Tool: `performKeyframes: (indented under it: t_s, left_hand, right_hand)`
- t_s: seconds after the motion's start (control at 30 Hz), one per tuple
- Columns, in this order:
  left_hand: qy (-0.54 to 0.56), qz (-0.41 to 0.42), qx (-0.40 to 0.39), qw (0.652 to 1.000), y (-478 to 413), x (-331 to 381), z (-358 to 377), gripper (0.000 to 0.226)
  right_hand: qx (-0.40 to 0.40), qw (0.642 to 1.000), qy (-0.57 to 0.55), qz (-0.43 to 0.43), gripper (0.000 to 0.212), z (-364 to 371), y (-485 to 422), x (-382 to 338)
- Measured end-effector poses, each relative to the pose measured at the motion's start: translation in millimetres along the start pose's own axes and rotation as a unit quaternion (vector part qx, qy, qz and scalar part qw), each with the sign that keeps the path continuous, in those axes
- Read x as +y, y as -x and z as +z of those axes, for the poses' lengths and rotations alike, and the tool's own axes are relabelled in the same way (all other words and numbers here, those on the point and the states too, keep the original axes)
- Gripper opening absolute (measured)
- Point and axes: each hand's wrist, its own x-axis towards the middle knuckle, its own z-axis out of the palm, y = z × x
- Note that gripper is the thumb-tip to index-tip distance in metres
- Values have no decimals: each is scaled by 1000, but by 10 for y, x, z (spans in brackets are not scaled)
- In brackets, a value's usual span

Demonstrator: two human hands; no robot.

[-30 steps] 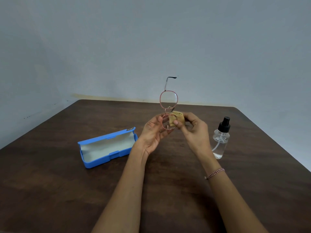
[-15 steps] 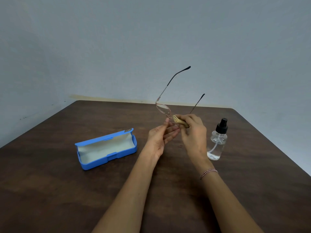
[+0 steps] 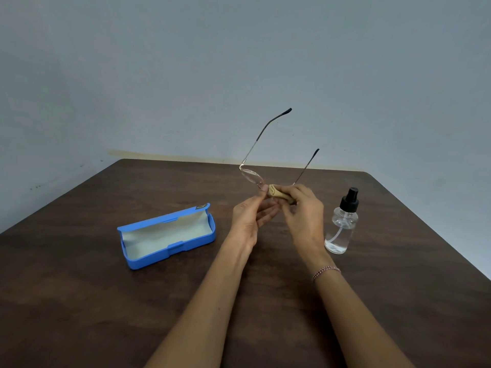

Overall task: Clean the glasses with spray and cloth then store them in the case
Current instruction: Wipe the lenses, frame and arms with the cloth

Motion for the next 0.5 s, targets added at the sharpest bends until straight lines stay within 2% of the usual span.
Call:
performKeyframes:
  t_s: [0.13, 0.3, 0.5]
  left_hand:
    - [13, -10, -1, 1000, -4, 5, -1, 21]
    - [34, -11, -11, 999, -9, 18, -19, 18]
    - [66, -23, -20, 997, -26, 47, -35, 24]
  right_hand:
    - [13, 998, -35, 55, 18, -18, 9, -5]
    - [-4, 998, -35, 43, 23, -16, 13, 7]
    - [-15, 999, -24, 37, 31, -17, 6, 33]
